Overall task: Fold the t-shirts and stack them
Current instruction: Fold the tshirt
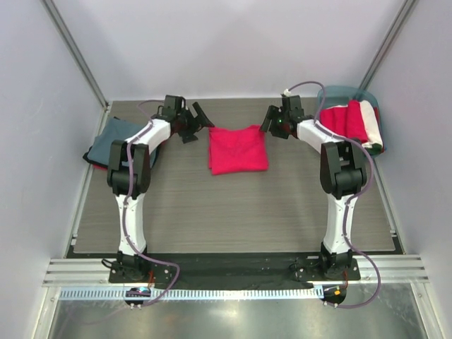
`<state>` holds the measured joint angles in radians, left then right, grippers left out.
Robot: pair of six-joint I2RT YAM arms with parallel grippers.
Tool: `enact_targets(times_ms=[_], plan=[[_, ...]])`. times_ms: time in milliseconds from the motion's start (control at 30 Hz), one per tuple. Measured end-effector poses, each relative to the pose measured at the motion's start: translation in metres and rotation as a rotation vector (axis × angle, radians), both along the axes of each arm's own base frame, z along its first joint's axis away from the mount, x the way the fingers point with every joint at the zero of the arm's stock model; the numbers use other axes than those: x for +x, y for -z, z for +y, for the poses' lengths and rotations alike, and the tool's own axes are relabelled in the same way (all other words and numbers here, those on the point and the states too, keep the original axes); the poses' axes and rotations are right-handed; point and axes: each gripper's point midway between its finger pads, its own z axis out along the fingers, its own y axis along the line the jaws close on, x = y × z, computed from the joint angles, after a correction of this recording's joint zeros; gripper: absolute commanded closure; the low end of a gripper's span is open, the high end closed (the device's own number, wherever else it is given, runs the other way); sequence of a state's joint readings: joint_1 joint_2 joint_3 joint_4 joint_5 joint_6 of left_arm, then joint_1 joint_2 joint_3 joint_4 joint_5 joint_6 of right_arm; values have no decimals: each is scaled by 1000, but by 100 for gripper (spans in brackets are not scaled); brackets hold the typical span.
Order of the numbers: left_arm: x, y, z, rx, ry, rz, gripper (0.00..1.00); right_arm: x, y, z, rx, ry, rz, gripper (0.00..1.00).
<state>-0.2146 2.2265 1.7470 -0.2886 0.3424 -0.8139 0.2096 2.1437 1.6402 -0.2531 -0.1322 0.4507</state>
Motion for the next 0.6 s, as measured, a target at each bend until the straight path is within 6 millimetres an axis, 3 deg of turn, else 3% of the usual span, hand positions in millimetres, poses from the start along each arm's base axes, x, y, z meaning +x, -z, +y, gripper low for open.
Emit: enact_targets(times_ms=[133, 333, 467, 600], plan=[[-19, -8, 3, 29, 19, -19, 12, -17, 2, 1, 24, -20, -22, 38], [-15, -14, -1, 29, 45, -73, 23, -14, -1, 7, 78, -56, -63, 40], [-13, -3, -5, 31, 54, -73, 23, -5, -3, 8, 108, -65, -99, 37], [-14, 19, -6, 38, 60, -36, 22, -3, 9, 7, 123, -68, -86, 37]])
